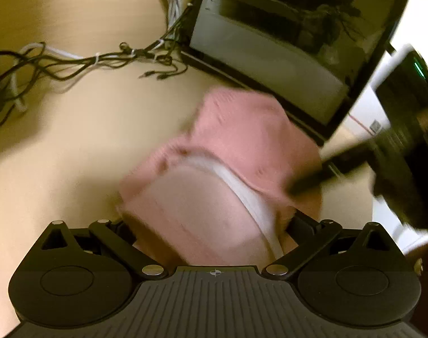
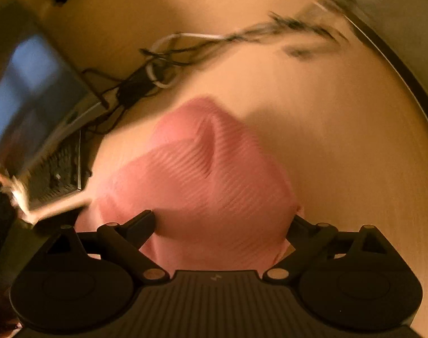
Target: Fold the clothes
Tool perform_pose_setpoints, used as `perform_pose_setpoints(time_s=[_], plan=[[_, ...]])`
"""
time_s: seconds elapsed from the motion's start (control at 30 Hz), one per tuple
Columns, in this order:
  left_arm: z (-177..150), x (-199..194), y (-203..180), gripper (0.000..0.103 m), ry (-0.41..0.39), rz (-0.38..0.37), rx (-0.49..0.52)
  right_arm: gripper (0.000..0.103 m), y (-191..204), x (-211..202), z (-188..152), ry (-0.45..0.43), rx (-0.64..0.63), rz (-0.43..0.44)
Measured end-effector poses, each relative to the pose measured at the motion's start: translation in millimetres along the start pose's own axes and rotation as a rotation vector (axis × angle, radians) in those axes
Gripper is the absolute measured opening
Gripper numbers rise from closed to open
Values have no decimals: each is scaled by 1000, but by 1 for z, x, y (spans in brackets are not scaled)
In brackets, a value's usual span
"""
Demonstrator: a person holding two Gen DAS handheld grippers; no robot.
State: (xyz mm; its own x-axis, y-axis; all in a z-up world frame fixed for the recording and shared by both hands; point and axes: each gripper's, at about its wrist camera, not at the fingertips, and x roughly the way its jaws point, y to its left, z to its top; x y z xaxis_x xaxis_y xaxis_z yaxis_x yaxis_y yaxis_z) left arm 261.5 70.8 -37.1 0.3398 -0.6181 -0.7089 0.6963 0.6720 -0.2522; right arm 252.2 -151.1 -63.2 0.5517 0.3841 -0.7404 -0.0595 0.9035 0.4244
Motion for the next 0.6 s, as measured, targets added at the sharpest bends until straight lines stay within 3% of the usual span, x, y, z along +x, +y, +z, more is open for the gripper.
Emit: perform_pose_setpoints(time_s=[0.07,0.17,0.3,0.37,0.4,0.47,0.6], plan=[[-19,-9,-10,103,5,32,-18,97,19,14,21,-20,-91,-28],[-42,-21,-24,103,-28,17,-100,98,47,16,48,-83,-224,-79],[-48,-25,-35,103,-139,-66,-257,103,79,-12,64,-253,-402,-162],[-42,-23,-44,103,-185,-126,-284,103,87,-28,59,-309,-464,-207],[-39,-23,-49,103,-207,-156,-296,103,88,-35,52,-321,-474,-223],[-34,-36,-59,103,-240,-202,-226,103,85,-45,37,-317,-462,-244],[-41,-75,-42,103,-300,-189,-215,103,65,-37,-10,-202,-311,-210]])
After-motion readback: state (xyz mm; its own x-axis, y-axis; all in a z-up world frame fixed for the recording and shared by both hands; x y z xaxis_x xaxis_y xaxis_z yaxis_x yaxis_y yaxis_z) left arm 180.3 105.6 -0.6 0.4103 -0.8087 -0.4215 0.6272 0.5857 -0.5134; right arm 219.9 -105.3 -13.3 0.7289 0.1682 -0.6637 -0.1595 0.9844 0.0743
